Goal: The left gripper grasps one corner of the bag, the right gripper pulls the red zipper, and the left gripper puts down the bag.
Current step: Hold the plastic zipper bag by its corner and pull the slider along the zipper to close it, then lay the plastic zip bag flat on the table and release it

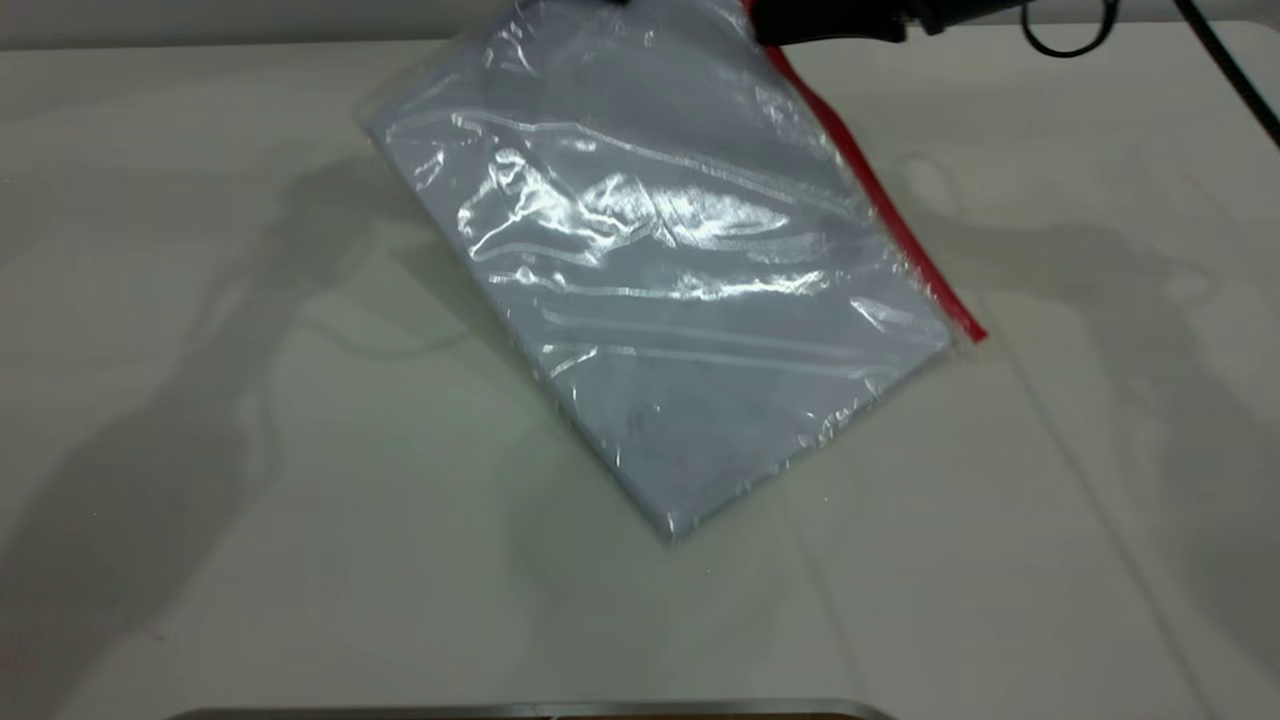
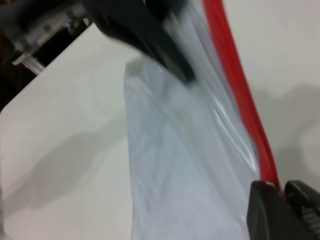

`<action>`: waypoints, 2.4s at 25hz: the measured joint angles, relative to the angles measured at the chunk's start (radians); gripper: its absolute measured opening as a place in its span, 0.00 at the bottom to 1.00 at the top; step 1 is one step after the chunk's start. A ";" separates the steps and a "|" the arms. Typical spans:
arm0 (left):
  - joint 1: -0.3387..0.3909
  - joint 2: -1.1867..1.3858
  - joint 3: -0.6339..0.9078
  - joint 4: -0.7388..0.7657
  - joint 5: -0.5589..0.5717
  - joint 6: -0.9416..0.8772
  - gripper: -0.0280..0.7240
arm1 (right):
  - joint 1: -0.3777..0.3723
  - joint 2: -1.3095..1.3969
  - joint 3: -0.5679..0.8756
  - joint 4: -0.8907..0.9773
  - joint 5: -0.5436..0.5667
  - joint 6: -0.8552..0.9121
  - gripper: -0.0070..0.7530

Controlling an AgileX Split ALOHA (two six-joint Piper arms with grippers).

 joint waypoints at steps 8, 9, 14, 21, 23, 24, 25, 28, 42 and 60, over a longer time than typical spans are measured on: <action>0.062 -0.001 0.000 -0.147 0.000 0.039 0.11 | -0.058 0.000 0.000 -0.111 -0.018 0.022 0.05; 0.068 -0.001 0.000 -0.155 0.000 0.042 0.11 | -0.062 0.000 0.000 -0.137 -0.023 0.034 0.05; 0.087 -0.005 0.000 -0.173 0.000 0.054 0.11 | -0.068 0.000 0.000 -0.330 -0.072 0.139 0.05; 0.096 -0.022 0.000 -0.175 0.001 0.055 0.11 | -0.069 0.000 0.000 -0.533 -0.115 0.303 0.06; 0.098 -0.022 0.000 -0.174 0.001 0.055 0.11 | -0.069 0.000 0.000 -0.575 -0.116 0.330 0.06; 0.098 -0.022 0.000 -0.174 0.001 0.055 0.11 | -0.069 0.000 0.000 -0.585 -0.116 0.341 0.06; 0.098 -0.022 0.000 -0.173 0.001 0.055 0.11 | -0.069 0.000 0.000 -0.592 -0.116 0.350 0.06; 0.098 -0.022 0.000 -0.173 0.001 0.055 0.11 | -0.069 0.000 0.001 -0.604 -0.116 0.356 0.06; 0.105 -0.029 0.000 -0.120 0.001 -0.012 0.11 | -0.071 -0.005 0.003 -0.463 -0.169 0.367 0.36; -0.014 0.063 -0.003 0.122 0.000 -0.473 0.42 | -0.071 -0.616 0.010 -0.328 0.224 0.496 0.61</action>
